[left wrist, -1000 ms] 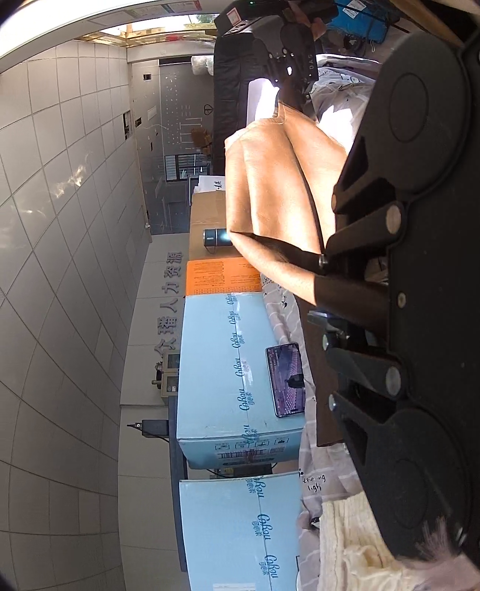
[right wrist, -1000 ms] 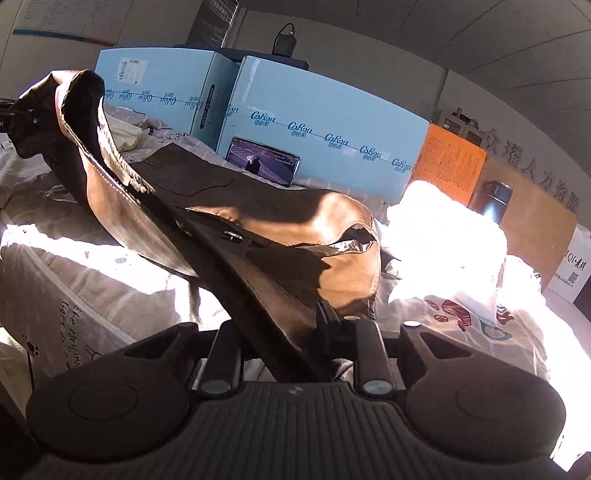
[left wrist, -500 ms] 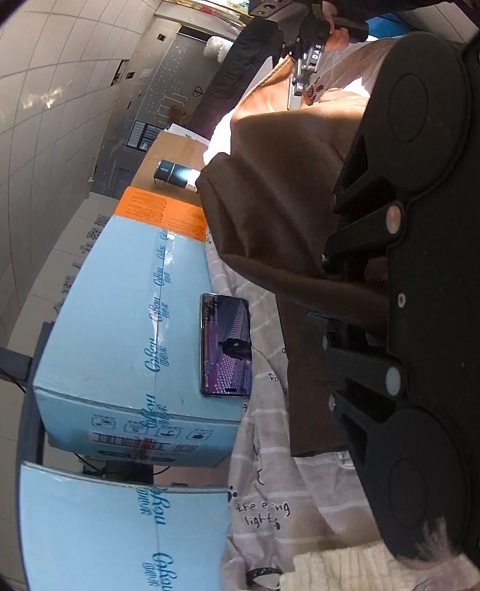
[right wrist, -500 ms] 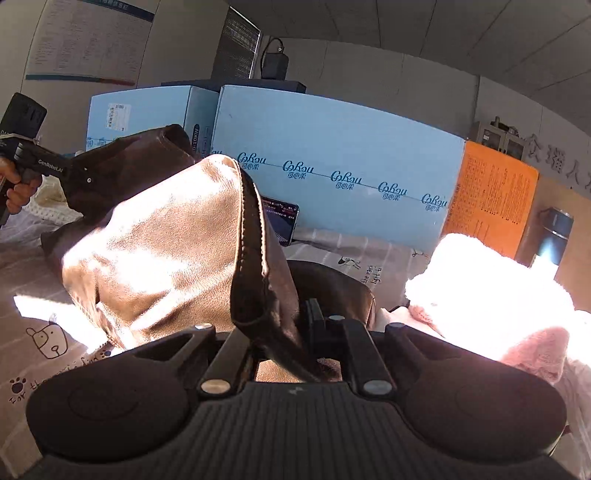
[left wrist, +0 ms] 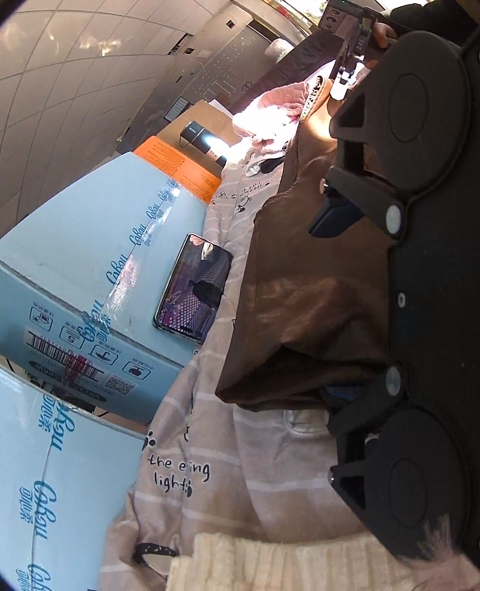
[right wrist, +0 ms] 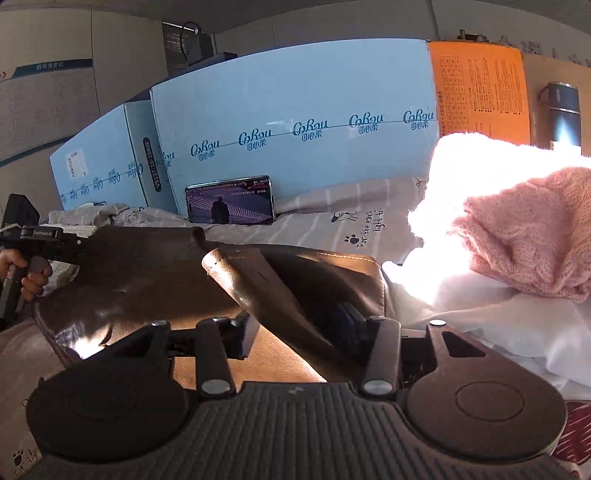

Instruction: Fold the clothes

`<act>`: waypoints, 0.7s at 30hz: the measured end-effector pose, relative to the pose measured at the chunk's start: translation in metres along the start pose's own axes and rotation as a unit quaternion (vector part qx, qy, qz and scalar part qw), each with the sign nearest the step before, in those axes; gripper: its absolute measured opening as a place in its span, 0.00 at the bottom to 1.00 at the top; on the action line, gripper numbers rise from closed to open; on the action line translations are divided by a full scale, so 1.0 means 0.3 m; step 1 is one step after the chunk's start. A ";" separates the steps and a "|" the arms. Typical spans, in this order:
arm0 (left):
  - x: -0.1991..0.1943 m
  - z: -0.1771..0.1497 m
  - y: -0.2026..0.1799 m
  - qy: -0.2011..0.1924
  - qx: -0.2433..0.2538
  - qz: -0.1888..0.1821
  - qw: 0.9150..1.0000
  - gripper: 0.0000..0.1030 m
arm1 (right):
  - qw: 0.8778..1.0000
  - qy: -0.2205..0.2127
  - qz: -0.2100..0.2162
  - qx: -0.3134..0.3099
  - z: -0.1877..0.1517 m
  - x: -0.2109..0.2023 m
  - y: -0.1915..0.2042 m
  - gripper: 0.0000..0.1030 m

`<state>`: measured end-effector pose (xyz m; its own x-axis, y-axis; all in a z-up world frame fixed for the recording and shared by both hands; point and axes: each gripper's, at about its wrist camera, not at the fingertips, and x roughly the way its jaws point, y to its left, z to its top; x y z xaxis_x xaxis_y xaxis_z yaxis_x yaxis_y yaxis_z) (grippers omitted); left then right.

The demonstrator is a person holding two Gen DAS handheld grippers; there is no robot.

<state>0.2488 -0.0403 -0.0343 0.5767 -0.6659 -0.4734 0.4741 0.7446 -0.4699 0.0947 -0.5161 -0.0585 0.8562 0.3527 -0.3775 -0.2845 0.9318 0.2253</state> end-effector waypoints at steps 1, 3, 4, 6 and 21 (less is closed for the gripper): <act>-0.008 -0.004 -0.008 0.001 0.010 0.003 1.000 0.82 | 1.000 -0.011 0.009 0.007 -0.006 -0.012 -0.002 0.64; -0.025 -0.007 -0.010 -0.003 0.015 0.003 1.000 0.86 | 1.000 -0.025 0.010 0.012 -0.010 -0.029 0.001 0.66; -0.034 -0.008 -0.007 -0.006 0.015 0.002 1.000 0.87 | 1.000 -0.025 0.007 0.009 -0.008 -0.030 0.006 0.66; -0.054 -0.013 0.003 -0.013 0.006 0.001 1.000 0.87 | 1.000 -0.022 0.001 0.001 -0.004 -0.030 0.017 0.66; -0.157 -0.142 -0.076 -0.039 0.019 -0.005 0.999 0.95 | 0.994 0.013 -0.083 -0.068 0.010 0.015 0.080 0.42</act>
<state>0.1824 -0.0280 -0.0331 0.6212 -0.6690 -0.4081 0.5039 0.7398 -0.4458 0.0931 -0.4923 -0.0522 0.8856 0.1927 -0.4226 -0.1970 0.9798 0.0339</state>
